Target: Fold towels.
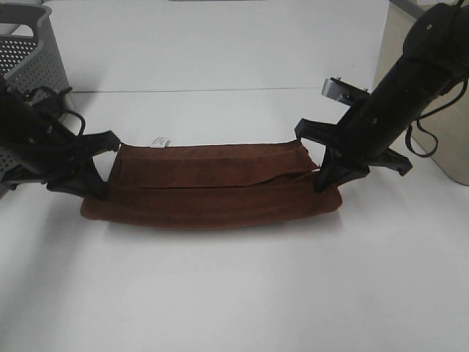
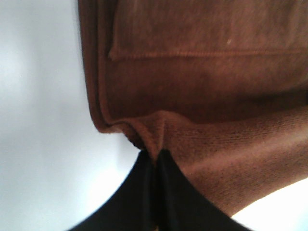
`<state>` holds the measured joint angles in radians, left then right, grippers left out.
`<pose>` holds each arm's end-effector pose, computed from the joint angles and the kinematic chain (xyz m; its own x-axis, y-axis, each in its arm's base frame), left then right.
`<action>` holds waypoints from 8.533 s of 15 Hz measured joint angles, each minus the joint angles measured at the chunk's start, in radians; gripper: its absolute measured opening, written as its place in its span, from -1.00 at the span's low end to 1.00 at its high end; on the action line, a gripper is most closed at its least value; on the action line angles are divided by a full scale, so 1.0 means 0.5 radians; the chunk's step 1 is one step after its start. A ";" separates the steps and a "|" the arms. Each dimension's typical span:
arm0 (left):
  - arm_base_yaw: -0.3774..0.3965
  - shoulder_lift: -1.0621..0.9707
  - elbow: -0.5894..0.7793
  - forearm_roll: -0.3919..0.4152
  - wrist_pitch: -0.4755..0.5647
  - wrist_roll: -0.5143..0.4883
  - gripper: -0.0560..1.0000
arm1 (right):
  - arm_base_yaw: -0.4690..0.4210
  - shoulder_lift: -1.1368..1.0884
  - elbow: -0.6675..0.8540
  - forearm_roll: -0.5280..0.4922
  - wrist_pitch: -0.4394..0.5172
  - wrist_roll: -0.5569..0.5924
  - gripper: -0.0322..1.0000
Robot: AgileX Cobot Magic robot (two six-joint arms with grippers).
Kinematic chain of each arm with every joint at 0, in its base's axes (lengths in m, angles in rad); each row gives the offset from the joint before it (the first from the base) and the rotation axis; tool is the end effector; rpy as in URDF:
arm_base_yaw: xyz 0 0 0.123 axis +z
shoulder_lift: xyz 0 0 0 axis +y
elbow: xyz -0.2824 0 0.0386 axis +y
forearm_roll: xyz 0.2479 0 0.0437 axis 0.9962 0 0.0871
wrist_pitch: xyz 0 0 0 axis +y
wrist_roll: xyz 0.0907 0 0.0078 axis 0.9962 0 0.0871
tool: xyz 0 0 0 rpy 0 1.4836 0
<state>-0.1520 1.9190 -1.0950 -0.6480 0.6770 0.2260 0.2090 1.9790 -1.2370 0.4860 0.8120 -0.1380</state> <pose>0.3457 -0.0878 0.1417 -0.9814 -0.1328 -0.1385 -0.0618 0.9022 -0.4269 0.3592 0.1078 0.1471 -0.9958 -0.0101 -0.0912 -0.0426 0.9314 0.3614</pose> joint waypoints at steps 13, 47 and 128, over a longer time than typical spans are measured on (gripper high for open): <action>0.000 0.488 -0.542 0.108 -0.510 -0.158 -0.51 | 0.000 0.534 -0.696 -0.268 -0.286 0.182 -0.74; -0.116 0.218 -1.104 0.804 0.376 -0.870 -0.81 | 0.000 0.206 -0.696 -0.352 0.058 0.184 0.57; -0.242 -3.736 1.178 1.092 0.780 -0.252 0.68 | -0.008 -3.742 1.458 -0.862 0.520 0.240 0.57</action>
<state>-0.2730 0.0510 -0.5060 -0.1020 1.0670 0.1000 0.2050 0.1080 -0.5080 0.0550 1.0720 -0.0180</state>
